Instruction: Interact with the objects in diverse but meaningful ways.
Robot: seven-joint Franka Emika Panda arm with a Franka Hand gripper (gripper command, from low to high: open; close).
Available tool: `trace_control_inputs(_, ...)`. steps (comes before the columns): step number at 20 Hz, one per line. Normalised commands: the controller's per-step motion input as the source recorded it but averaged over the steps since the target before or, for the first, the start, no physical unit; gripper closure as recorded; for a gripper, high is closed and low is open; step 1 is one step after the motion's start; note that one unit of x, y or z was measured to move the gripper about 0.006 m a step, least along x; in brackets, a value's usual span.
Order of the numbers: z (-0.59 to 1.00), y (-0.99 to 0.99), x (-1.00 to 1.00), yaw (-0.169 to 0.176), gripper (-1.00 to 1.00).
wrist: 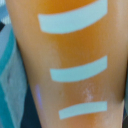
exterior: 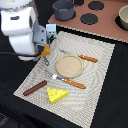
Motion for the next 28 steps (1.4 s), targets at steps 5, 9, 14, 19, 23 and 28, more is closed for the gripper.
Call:
trace_control_inputs(5,0.3,0.3,1.0,-0.013,1.0)
trace_control_inputs(9,0.25,0.3,1.0,-0.014,1.0)
trace_control_inputs(14,0.12,0.26,0.99,-0.036,1.0)
trace_control_inputs(19,0.0,0.11,0.9,-0.052,1.0)
trace_control_inputs(23,0.0,0.12,0.81,-0.044,1.0)
trace_control_inputs(28,0.05,0.22,0.88,-0.03,1.0)
